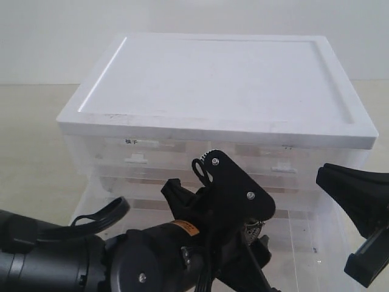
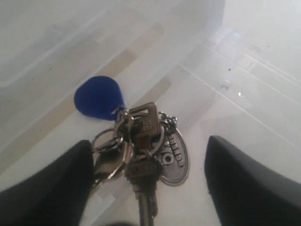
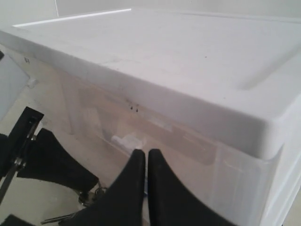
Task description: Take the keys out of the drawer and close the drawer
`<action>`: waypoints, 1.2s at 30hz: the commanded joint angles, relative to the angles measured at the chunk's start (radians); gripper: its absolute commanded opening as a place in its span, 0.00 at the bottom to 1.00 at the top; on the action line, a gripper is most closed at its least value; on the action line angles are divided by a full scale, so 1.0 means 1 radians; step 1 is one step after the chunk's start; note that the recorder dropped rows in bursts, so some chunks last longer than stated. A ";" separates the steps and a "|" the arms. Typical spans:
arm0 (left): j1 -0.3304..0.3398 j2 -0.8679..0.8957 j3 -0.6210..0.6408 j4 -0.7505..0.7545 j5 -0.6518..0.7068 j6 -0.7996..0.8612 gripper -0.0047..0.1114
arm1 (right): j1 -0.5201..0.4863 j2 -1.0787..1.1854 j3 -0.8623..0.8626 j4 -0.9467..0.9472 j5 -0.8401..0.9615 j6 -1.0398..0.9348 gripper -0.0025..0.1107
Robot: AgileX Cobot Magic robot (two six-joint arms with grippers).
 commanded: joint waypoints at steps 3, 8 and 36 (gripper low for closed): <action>-0.004 0.009 0.002 0.012 0.044 0.017 0.07 | 0.000 -0.001 -0.007 -0.003 0.001 0.003 0.02; -0.004 0.004 0.002 0.012 0.060 0.057 0.08 | 0.000 -0.001 -0.007 -0.003 0.001 0.003 0.02; -0.183 -0.449 0.017 -0.405 -0.141 0.620 0.08 | 0.000 -0.001 -0.007 -0.003 0.001 0.005 0.02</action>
